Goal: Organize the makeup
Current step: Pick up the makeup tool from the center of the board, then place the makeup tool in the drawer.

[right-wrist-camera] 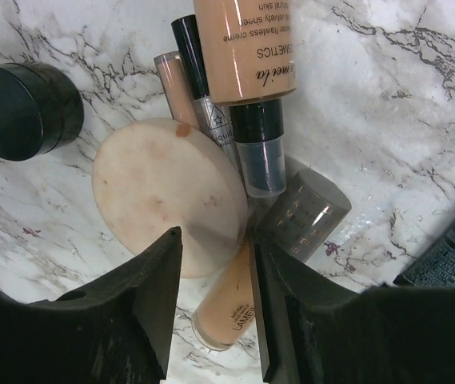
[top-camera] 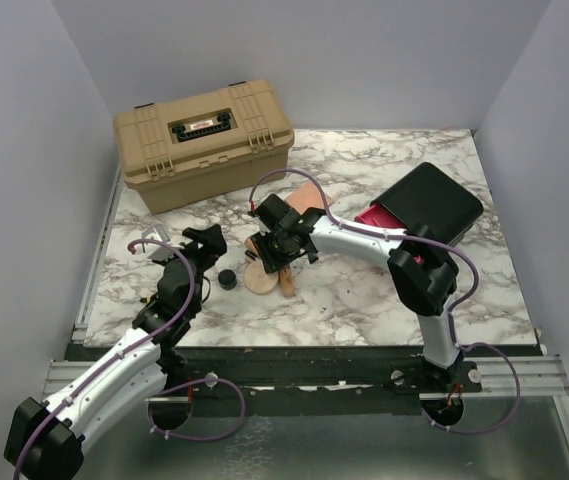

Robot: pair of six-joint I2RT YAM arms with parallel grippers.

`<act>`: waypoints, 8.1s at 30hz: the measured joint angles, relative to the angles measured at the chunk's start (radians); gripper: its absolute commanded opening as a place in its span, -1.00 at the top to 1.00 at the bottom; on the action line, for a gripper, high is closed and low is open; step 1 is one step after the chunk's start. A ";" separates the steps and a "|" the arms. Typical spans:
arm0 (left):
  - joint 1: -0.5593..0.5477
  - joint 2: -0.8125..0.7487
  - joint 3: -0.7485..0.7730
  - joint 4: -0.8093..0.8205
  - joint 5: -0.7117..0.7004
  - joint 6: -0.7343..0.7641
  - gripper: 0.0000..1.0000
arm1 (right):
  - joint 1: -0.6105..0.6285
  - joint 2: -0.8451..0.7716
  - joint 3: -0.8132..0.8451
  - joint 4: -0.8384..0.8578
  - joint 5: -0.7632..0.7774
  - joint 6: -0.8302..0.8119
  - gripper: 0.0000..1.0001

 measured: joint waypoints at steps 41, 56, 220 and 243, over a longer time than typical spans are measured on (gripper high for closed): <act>0.013 0.049 0.001 0.006 0.033 0.013 -0.71 | 0.000 -0.224 -0.056 0.048 0.042 0.018 0.99; 0.018 0.201 0.069 0.118 0.315 0.128 -0.79 | -0.015 -0.410 -0.163 0.053 0.242 0.027 0.99; -0.407 1.167 0.694 0.479 0.789 0.170 0.07 | -0.238 -1.138 -0.826 0.328 0.685 -0.642 0.48; -0.407 1.170 0.695 0.480 0.790 0.157 0.23 | -0.238 -1.170 -0.710 0.210 0.478 -0.410 0.27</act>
